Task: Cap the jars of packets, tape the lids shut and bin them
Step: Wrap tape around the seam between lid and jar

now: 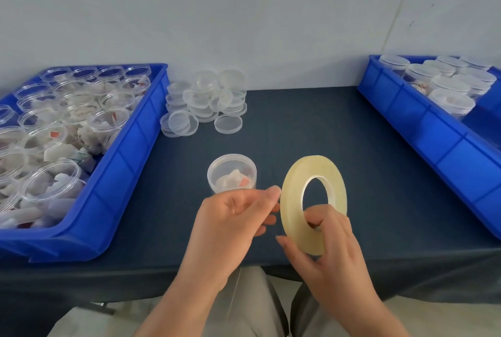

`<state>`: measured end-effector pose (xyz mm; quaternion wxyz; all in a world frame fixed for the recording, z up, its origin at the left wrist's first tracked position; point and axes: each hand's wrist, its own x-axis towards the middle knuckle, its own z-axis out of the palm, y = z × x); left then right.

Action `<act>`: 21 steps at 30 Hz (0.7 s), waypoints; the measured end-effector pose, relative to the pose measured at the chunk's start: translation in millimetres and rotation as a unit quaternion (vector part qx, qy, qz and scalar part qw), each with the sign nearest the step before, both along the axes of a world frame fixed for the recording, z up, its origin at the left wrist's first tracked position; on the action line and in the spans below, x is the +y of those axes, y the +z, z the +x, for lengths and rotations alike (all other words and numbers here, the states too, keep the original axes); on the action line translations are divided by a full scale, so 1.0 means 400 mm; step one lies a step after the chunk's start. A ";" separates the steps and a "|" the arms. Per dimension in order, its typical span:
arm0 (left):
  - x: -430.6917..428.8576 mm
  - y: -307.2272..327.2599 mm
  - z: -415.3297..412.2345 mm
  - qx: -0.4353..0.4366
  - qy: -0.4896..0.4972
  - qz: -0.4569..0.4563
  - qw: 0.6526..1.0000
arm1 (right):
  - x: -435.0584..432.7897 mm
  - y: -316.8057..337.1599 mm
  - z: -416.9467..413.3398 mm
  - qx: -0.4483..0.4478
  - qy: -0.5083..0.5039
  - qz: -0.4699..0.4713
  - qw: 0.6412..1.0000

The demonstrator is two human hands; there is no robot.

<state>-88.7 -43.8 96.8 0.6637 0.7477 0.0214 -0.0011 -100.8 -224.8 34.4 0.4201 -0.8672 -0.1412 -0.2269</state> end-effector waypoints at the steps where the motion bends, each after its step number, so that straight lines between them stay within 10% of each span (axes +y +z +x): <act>1: 0.001 0.002 0.003 0.022 -0.009 -0.022 0.999 | -0.002 -0.004 0.004 -0.029 -0.004 -0.018 0.999; 14: 0.028 0.017 0.010 0.113 -0.045 -0.095 0.988 | -0.019 -0.028 0.015 -0.136 -0.018 -0.133 0.982; 18: 0.024 0.001 -0.001 0.011 -0.019 0.047 0.999 | -0.018 -0.025 0.013 -0.133 -0.024 -0.146 0.980; 21: 0.022 -0.006 -0.015 -0.205 0.084 0.298 0.928 | -0.008 -0.014 0.006 -0.085 -0.024 -0.133 0.987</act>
